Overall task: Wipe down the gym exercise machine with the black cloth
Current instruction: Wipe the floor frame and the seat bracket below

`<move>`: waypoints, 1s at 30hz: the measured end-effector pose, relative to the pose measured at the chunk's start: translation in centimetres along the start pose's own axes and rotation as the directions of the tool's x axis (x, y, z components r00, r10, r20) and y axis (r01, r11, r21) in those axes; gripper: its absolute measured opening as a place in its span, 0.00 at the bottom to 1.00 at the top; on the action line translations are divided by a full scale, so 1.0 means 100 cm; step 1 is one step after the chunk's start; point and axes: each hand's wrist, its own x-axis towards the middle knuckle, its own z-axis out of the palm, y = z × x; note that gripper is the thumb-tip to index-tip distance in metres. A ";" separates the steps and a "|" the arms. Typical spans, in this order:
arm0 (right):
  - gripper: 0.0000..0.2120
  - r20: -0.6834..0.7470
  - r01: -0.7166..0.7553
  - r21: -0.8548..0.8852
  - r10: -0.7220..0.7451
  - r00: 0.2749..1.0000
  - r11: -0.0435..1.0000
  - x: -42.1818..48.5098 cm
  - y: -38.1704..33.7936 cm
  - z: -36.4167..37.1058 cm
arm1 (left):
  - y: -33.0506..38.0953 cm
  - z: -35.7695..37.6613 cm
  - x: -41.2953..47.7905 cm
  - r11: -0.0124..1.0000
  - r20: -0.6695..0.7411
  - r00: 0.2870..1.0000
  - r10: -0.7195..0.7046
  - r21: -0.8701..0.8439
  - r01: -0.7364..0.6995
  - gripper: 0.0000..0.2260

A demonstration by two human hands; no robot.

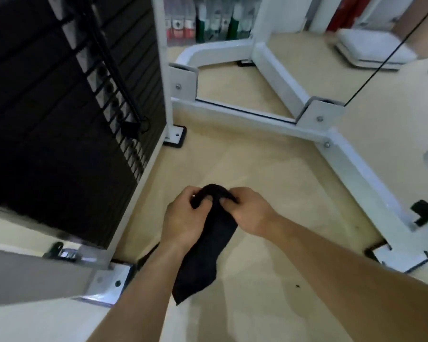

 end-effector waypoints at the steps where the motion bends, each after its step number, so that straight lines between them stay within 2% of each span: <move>1: 0.15 -0.024 0.013 -0.009 -0.013 1.000 1.000 -0.001 0.005 -0.008 | 0.007 0.009 0.004 0.999 0.025 0.999 0.045 0.029 -0.046 0.03; 5: 0.15 -0.133 0.018 -0.073 -0.027 0.991 0.997 -0.007 0.041 -0.046 | 0.027 0.047 0.016 0.966 0.103 0.976 0.191 0.156 -0.205 0.04; 10: 0.14 -0.241 -0.032 -0.006 0.030 0.970 0.999 -0.042 0.095 -0.083 | 0.039 0.095 0.006 0.932 0.266 0.939 0.216 0.232 -0.280 0.10; 16: 0.13 -0.280 -0.092 0.022 0.095 0.955 0.995 -0.081 0.146 -0.100 | 0.033 0.145 -0.004 0.887 0.303 0.912 0.276 0.286 -0.363 0.12; 20: 0.12 -0.295 -0.101 0.091 0.124 0.947 0.991 -0.081 0.169 -0.104 | 0.028 0.163 0.004 0.851 0.320 0.891 0.322 0.313 -0.421 0.08; 23: 0.10 -0.261 -0.063 0.166 0.105 0.959 0.984 -0.067 0.175 -0.110 | 0.030 0.167 0.018 0.866 0.314 0.897 0.310 0.297 -0.403 0.03; 26: 0.14 -0.207 -0.052 0.194 0.092 0.974 0.980 -0.044 0.177 -0.119 | 0.038 0.166 0.031 0.899 0.342 0.904 0.257 0.259 -0.353 0.03; 30: 0.20 -0.232 -0.004 0.006 0.006 0.973 1.000 0.003 0.173 -0.139 | 0.048 0.156 0.053 0.877 0.306 0.918 0.250 0.331 -0.349 0.06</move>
